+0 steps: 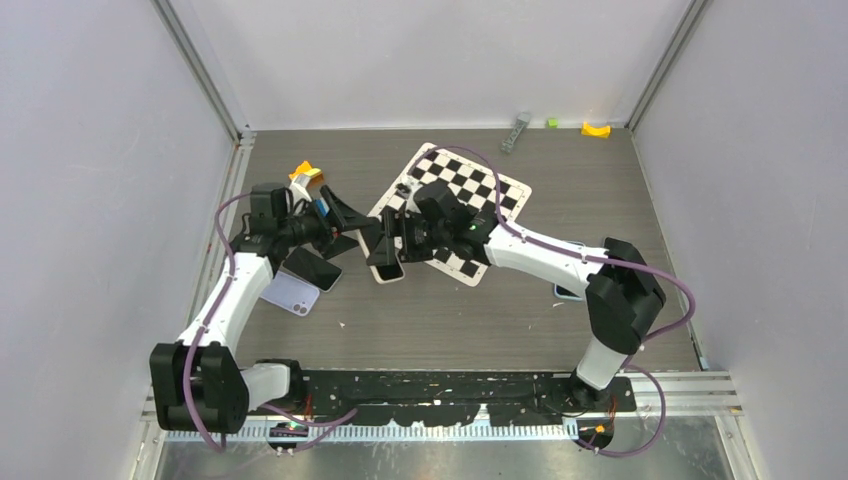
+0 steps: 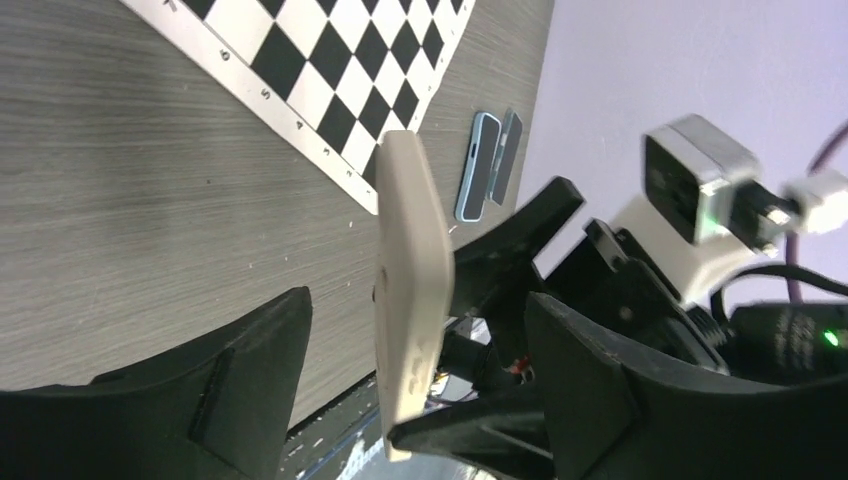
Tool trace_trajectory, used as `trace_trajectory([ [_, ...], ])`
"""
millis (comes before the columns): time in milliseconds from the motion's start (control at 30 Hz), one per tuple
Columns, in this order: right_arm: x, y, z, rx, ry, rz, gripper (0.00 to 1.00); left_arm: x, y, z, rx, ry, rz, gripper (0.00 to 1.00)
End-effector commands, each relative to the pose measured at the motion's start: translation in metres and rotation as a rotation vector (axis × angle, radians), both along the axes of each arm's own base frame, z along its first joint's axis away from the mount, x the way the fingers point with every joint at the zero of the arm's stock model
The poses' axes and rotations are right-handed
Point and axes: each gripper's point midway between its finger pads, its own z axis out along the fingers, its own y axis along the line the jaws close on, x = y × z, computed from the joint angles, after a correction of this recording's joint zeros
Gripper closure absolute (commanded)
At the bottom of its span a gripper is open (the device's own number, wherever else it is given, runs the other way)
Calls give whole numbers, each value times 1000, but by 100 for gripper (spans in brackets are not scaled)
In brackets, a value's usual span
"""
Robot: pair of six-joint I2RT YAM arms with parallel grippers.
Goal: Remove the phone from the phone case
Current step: Pick up the phone at the center of the board.
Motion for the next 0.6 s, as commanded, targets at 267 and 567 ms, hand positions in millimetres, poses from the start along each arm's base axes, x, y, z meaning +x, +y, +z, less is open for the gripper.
trace_trajectory([
  [267,2,42,59,74,-173,79,69,-4,7,4,21,19,83,48],
  [567,3,49,72,98,-198,90,52,-1,5,12,30,-18,49,99],
])
